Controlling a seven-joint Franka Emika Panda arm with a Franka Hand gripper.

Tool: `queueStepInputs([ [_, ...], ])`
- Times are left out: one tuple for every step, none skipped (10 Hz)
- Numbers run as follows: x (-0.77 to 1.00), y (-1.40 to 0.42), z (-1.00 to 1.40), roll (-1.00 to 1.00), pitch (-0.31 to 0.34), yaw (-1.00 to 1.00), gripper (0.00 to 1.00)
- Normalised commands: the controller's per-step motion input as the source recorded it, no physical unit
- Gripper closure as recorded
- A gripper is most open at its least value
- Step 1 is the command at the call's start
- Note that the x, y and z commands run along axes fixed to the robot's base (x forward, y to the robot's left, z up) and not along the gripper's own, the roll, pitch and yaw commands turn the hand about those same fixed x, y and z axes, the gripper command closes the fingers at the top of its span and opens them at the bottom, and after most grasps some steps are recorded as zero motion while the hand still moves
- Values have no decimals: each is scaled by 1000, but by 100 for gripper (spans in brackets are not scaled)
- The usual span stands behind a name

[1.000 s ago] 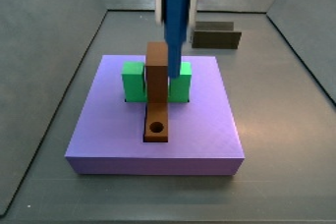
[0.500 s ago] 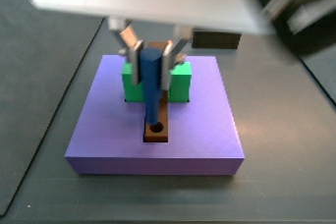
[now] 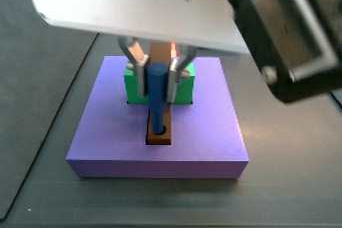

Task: Pick up the blue object. Move up. Place the blue object on the fixture. Regrasp the blue object. Move to above the board. Insert the blue object.
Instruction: Insert the blue object.

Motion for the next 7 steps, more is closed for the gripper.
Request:
queueStepInputs([
  [0, 129, -129, 47, 76, 0, 100],
  [0, 77, -143, 19, 27, 0, 100],
  [6, 57, -120, 3, 33, 0, 100],
  [86, 17, -174, 26, 34, 0, 100],
  [151, 0, -306, 16, 43, 0, 100],
  [189, -46, -574, 0, 30, 0, 100],
  [234, 0, -594, 46, 99, 0, 100],
])
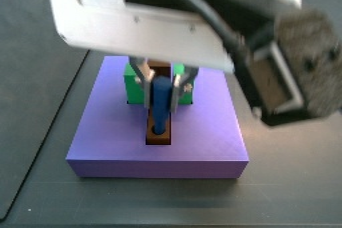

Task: Pick up the blue object. Move up. Place the blue object on the fixture. Regrasp the blue object. Move to above the board. Insert the blue object.
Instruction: Insert the blue object.

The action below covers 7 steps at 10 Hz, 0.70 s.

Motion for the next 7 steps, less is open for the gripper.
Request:
queueStepInputs([
  [263, 0, -606, 116, 147, -3, 100],
  [149, 0, -694, 140, 119, 0, 100],
  [9, 0, -720, 110, 74, -31, 100],
  [0, 11, -660, 81, 71, -80, 100],
  [0, 283, -403, -20, 83, -303, 100],
  [-3, 240, -123, -419, 0, -249, 100],
  [31, 66, -174, -424, -54, -154, 100],
])
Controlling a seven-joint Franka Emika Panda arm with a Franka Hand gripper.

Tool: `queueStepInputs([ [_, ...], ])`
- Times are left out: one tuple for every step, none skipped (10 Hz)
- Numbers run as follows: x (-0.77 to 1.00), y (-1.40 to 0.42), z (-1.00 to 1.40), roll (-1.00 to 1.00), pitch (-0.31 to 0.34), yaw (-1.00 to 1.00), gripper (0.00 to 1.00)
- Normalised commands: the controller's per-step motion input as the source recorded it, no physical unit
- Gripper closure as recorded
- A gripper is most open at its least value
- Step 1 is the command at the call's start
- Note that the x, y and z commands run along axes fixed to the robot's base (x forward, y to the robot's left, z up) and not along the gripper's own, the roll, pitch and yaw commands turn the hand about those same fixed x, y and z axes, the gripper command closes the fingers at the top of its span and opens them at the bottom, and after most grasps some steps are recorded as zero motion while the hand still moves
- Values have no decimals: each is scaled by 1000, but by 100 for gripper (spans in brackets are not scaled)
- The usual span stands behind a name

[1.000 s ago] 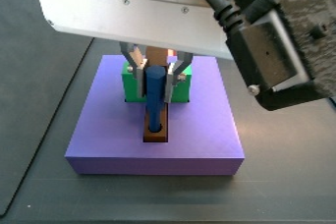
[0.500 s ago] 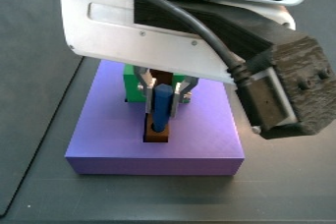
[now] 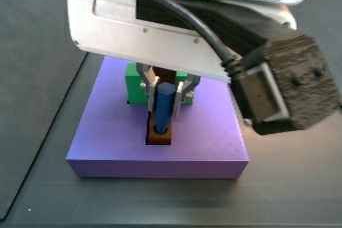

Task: Pick up the blue object. Move up. Place the blue object on the fixture. Regrasp the blue object. Move to above the board. Insert the blue object.
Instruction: Insert the blue object.

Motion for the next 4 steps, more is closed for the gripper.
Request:
queueStepInputs([
  [26, 17, -386, -216, -43, -123, 100],
  [0, -43, -420, 0, 0, -26, 100],
  [-43, -106, -429, 50, -4, 0, 100],
  [0, 0, 0, 0, 0, 0, 100],
])
